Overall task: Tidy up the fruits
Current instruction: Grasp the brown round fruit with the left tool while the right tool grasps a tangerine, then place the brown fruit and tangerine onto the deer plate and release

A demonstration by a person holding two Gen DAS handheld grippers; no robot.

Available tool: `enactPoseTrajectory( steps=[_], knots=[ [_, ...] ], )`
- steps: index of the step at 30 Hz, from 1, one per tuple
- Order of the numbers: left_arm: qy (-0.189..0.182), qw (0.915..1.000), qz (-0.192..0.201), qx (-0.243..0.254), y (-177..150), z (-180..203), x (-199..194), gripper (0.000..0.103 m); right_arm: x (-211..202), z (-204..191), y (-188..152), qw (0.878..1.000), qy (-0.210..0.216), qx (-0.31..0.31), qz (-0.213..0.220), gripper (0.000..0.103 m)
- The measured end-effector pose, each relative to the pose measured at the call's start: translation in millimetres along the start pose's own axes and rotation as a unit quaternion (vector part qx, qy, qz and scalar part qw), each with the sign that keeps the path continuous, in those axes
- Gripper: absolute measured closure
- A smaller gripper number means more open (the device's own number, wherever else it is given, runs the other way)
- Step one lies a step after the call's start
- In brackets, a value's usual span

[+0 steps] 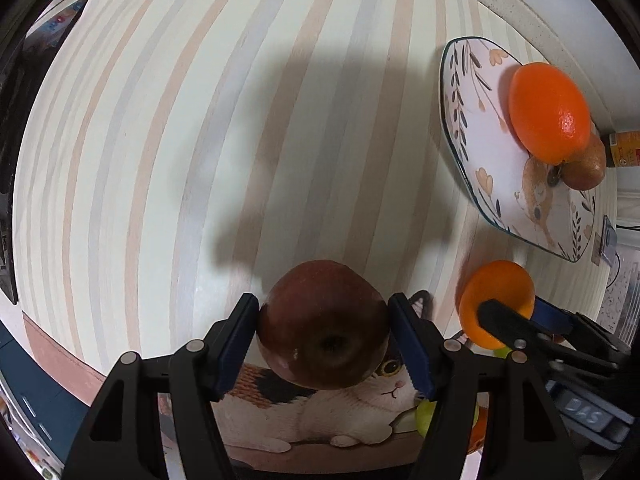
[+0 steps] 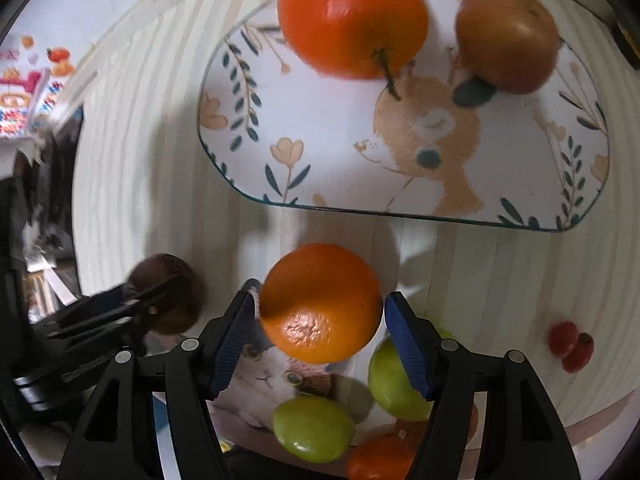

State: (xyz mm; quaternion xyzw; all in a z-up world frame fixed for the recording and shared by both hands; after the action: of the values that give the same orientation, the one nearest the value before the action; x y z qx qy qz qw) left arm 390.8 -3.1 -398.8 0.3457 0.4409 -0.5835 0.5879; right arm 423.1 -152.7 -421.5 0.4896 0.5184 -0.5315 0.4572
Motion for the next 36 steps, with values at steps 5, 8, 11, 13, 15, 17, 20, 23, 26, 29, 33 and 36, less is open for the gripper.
enactPoseTrajectory(
  steps=[5,8,11,13,15,17,20,23,26,29,33,36],
  knots=[
    [-0.001,1.0,0.003,0.007,11,5,-7,0.038,0,-5,3,1.0,-0.015,-0.014,0.019,0.034],
    [-0.005,0.9998,0.01,0.018,8,17,-14,0.038,-10,-3,0,0.999,-0.003,-0.005,0.033,0.035],
    [-0.018,0.999,0.02,0.035,12,32,-32,0.038,-33,7,-3,0.998,0.022,0.012,0.053,0.035],
    [-0.029,0.9983,0.026,0.043,18,45,-45,0.038,-52,19,-1,0.997,0.033,0.027,0.07,0.035],
    [-0.04,0.9974,0.031,0.052,28,61,-56,0.038,-66,30,5,0.995,0.037,0.041,0.081,0.035],
    [-0.046,0.9963,0.036,0.063,44,78,-65,0.038,-76,45,16,0.994,0.034,0.056,0.092,0.035],
    [-0.035,0.9951,0.042,0.082,70,96,-67,0.038,-79,59,35,0.992,0.031,0.076,0.095,0.035],
    [-0.02,0.9952,0.037,0.089,98,98,-59,0.038,-73,69,46,0.991,0.044,0.089,0.088,0.035],
    [-0.017,0.9965,0.019,0.08,117,97,-45,0.038,-62,59,56,0.991,0.056,0.093,0.083,0.035],
    [-0.023,0.9977,-0.001,0.063,130,94,-31,0.038,-51,45,65,0.99,0.068,0.093,0.078,0.035],
    [-0.023,0.9985,-0.016,0.048,139,89,-15,0.038,-35,32,69,0.991,0.076,0.09,0.063,0.035],
    [-0.019,0.9983,-0.017,0.052,140,89,-9,0.038,-31,27,70,0.991,0.07,0.091,0.066,0.034]
  ],
)
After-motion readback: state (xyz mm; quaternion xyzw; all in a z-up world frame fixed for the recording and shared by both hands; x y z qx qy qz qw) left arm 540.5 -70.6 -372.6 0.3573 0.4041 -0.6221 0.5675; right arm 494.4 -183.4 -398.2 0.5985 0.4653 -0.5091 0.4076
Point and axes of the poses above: each gripper's, at about its wrist camera, not at the fingertips, and x roughly the way its jaws point, z to its right, y to its top, the point moved 6 cm from there along x, roughly the way its jaws point, and after that the axes turned 13 degrees about -y, right-handed, at the moved point
